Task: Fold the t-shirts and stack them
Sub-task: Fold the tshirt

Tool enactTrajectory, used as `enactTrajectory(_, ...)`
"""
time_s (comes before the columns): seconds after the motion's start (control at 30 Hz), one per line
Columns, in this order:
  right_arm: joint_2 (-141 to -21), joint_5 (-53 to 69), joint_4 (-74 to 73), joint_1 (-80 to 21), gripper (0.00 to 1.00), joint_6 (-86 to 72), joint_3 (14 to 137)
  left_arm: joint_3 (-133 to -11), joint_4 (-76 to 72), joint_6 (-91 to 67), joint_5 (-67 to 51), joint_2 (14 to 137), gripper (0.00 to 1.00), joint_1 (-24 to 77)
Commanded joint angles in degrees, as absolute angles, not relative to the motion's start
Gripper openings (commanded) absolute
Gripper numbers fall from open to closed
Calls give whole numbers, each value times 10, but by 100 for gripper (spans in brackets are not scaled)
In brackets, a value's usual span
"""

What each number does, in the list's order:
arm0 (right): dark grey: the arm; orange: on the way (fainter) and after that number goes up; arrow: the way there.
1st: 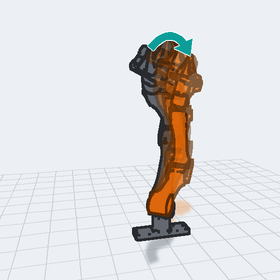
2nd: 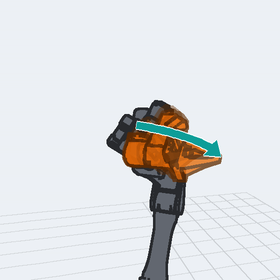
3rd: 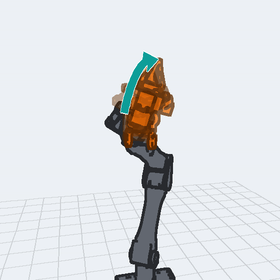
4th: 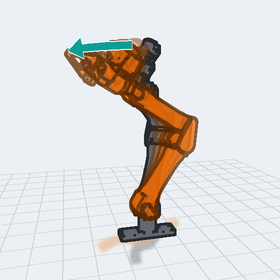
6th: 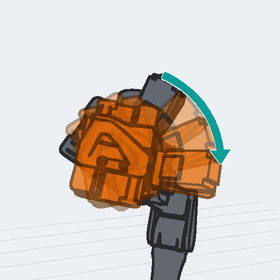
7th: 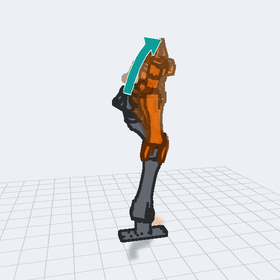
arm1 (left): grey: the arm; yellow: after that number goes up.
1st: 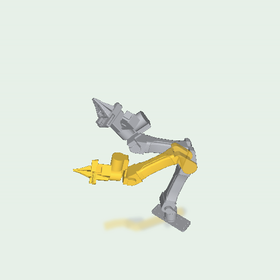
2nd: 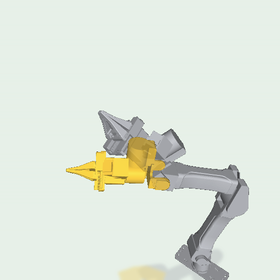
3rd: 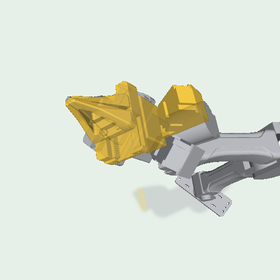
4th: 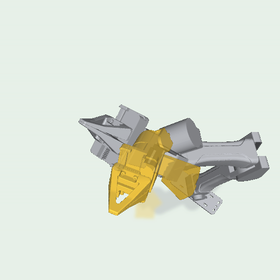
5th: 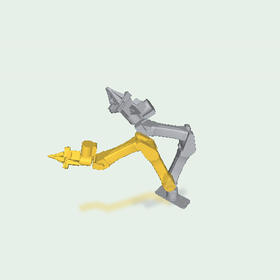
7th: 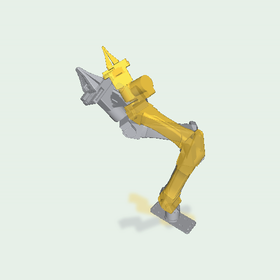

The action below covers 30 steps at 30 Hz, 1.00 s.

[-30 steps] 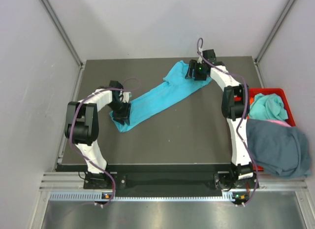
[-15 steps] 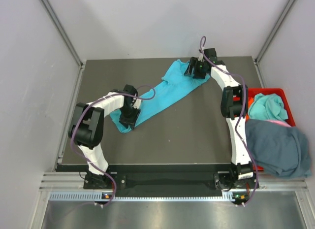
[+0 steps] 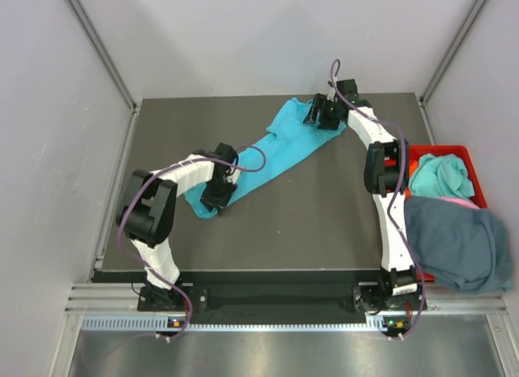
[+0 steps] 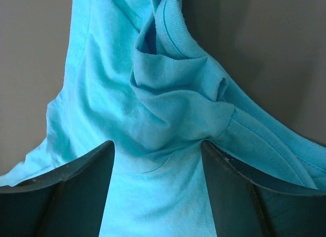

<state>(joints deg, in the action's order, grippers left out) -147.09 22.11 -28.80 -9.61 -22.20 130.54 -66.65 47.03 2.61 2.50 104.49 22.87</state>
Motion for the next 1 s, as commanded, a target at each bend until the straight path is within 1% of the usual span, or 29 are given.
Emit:
enactTrajectory(0.0, -1476, 228, -279, -97, 69, -222, 1299, -632, 444, 20, 112, 1074, 42, 231)
enactTrajectory(0.2, -1468, 229, -279, -96, 70, -221, 1293, -624, 446, 36, 193, 1076, 42, 231)
enactTrajectory(0.27, -1466, 229, -279, -96, 70, -222, 1291, -623, 448, 36, 197, 1080, 41, 231)
enactTrajectory(0.4, -1463, 229, -278, -93, 69, -221, 1287, -623, 449, 40, 193, 1094, 34, 230)
enactTrajectory(0.5, -1458, 229, -277, -90, 69, -221, 1281, -624, 453, 43, 180, 1100, 24, 231)
enactTrajectory(0.53, -1457, 229, -277, -89, 69, -221, 1281, -625, 455, 44, 171, 1100, 14, 231)
enactTrajectory(0.57, -1456, 229, -277, -88, 69, -221, 1280, -625, 460, 46, 167, 1101, 7, 231)
enactTrajectory(0.6, -1455, 229, -275, -86, 69, -221, 1278, -624, 461, 47, 164, 1102, 4, 231)
enactTrajectory(0.67, -1455, 229, -277, -85, 69, -220, 1278, -624, 475, 52, 137, 1103, 0, 232)
enactTrajectory(0.77, -1453, 229, -277, -78, 69, -217, 1274, -623, 492, 68, 100, 1103, 0, 246)
enactTrajectory(0.8, -1452, 227, -277, -76, 69, -217, 1275, -622, 506, 75, 69, 1102, 0, 254)
enactTrajectory(0.87, -1456, 225, -277, -71, 69, -216, 1280, -622, 533, 89, 28, 1111, 0, 286)
enactTrajectory(0.97, -1458, 224, -277, -69, 69, -218, 1280, -611, 534, 99, 10, 1109, 0, 336)
